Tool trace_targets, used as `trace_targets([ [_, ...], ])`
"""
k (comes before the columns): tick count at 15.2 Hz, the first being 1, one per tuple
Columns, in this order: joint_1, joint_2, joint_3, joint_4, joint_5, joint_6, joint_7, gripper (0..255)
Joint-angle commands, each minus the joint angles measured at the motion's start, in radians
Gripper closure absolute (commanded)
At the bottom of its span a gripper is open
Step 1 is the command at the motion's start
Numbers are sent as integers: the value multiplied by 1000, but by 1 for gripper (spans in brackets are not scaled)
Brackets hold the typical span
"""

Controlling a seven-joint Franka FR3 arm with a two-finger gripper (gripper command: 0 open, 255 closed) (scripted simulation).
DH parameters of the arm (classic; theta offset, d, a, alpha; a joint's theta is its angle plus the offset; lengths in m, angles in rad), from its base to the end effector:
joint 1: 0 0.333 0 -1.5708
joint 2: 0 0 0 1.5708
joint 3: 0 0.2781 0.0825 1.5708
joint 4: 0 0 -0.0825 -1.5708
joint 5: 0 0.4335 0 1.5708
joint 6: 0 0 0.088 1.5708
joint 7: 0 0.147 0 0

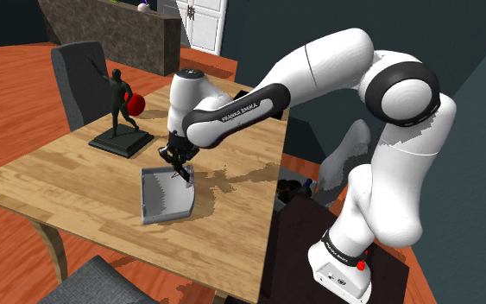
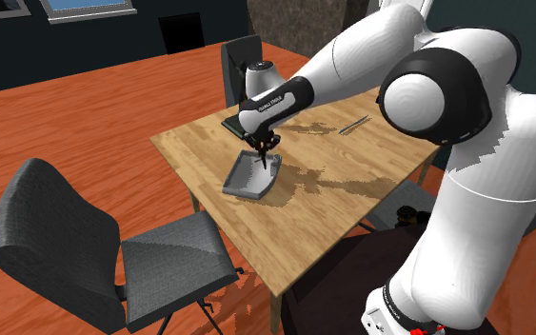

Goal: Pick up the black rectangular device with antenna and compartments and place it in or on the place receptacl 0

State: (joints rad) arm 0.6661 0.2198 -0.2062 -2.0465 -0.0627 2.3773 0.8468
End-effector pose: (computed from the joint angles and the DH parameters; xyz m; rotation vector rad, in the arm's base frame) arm 0.5671 0.2769 0.2387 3.0870 -0.5247 0.2289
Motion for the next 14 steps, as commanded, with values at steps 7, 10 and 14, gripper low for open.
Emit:
trace_targets([
  [7, 5, -59, -2, 38, -10, -96, 2, 255],
  [10, 6, -76, -2, 58, -12, -133, 2, 255],
  [14, 28, -53, 14, 126, -12, -182, 36, 255],
])
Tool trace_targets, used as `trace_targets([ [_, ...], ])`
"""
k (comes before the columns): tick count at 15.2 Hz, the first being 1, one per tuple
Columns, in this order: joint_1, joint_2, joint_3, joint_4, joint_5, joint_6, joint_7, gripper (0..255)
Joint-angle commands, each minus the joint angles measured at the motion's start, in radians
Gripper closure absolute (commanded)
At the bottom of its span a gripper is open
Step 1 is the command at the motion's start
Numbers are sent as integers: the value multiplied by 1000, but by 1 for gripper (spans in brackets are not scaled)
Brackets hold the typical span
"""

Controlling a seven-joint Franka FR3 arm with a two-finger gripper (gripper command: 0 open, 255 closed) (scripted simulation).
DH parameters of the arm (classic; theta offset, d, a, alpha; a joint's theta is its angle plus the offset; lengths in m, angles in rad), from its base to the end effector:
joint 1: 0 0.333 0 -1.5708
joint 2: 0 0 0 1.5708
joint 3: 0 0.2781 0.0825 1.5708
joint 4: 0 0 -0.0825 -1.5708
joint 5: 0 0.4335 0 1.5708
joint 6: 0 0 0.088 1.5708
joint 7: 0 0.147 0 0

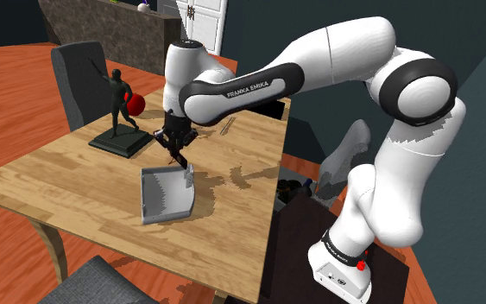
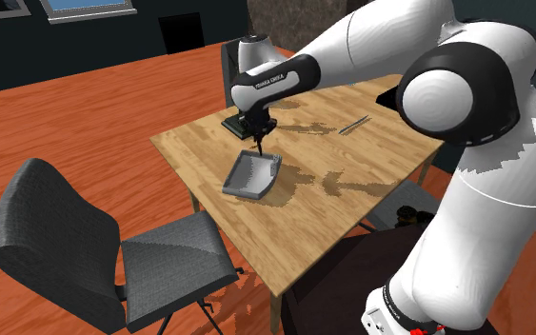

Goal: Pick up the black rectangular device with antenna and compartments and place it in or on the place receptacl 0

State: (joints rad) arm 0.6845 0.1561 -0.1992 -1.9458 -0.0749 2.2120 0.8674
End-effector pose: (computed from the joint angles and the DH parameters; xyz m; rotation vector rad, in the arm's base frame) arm 0.5716 0.2969 0.3123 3.0869 -0.5244 0.2290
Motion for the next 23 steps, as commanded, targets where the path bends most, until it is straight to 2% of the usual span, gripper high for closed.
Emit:
trace_targets([
  [1, 19, 28, 15, 56, 0, -32, 33, 255],
  [2, 33, 52, 24, 100, 1, -53, 55, 255],
  [17, 28, 139, 27, 7, 9, 125, 62, 255],
  [23, 28, 142, 27, 5, 9, 131, 63, 255],
])
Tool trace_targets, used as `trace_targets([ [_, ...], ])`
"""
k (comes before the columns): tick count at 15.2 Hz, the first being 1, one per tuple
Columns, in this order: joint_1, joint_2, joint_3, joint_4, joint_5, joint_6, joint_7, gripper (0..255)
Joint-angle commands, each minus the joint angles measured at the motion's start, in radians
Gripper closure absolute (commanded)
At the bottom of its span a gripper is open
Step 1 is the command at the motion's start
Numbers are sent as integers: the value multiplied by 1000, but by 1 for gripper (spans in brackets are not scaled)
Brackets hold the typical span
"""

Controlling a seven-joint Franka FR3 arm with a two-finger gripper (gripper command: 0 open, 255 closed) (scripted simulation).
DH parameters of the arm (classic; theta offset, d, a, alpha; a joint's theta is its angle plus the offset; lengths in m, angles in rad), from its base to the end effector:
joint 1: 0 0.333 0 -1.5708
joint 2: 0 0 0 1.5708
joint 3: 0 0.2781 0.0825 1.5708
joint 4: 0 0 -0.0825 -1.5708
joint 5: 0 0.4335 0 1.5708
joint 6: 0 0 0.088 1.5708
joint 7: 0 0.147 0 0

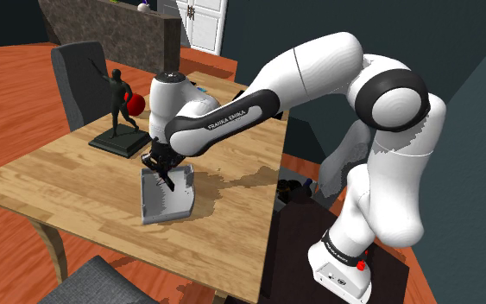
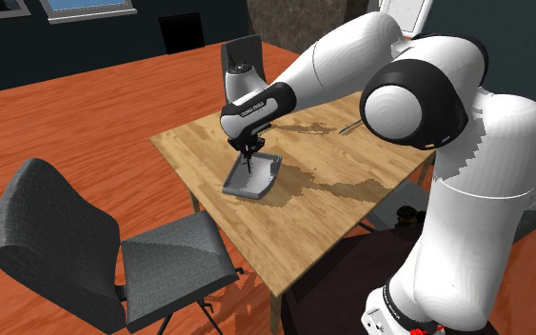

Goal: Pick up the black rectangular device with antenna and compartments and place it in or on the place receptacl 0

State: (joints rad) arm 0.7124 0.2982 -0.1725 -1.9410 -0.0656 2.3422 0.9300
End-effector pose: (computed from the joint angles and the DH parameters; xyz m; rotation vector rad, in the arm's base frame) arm 0.5634 0.3343 0.2366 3.0866 -0.5246 0.2283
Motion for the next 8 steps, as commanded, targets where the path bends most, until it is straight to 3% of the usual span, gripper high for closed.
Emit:
trace_targets([
  [1, 0, 0, 0, 0, 0, 0, 0, 255],
  [2, 0, 0, 0, 0, 0, 0, 0, 255],
  [3, 0, 0, 0, 0, 0, 0, 0, 0],
  [8, 0, 0, 0, 0, 0, 0, 0, 0],
])
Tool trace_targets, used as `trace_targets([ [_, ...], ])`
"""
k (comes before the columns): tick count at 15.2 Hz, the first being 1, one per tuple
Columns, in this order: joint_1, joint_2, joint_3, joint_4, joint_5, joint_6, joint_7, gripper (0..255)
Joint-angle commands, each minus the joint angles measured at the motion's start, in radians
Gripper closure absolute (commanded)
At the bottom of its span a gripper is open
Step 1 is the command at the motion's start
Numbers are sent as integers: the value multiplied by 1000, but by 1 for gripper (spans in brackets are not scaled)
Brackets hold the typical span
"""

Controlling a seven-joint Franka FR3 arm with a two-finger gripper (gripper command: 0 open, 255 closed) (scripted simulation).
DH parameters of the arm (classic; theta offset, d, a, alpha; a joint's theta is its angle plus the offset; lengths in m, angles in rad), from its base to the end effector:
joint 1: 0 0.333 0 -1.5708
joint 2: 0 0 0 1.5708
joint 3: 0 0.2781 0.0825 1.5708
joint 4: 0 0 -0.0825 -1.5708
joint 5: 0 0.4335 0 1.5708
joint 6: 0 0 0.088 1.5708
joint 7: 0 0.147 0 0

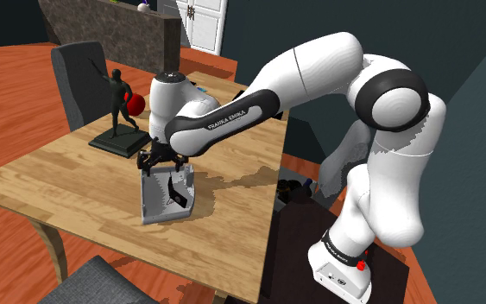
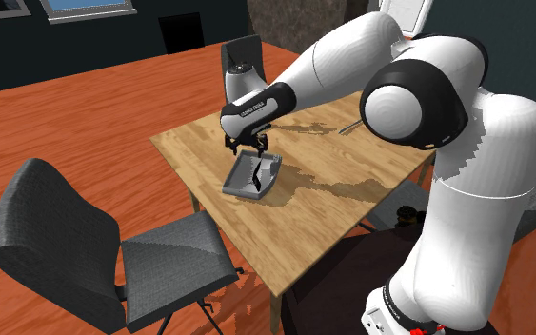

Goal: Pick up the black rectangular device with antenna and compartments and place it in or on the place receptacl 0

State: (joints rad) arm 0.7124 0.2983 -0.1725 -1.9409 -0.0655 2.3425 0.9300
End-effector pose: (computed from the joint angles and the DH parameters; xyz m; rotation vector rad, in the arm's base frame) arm 0.5634 0.3343 0.2366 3.0868 -0.5247 0.2286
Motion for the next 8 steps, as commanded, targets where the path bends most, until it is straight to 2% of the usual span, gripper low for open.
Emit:
trace_targets([
  [1, 3, -21, 0, 6, -3, -27, 2, 0],
  [4, 11, -76, -1, 29, -11, -105, 7, 0],
  [8, 11, -76, -1, 29, -11, -105, 7, 0],
])
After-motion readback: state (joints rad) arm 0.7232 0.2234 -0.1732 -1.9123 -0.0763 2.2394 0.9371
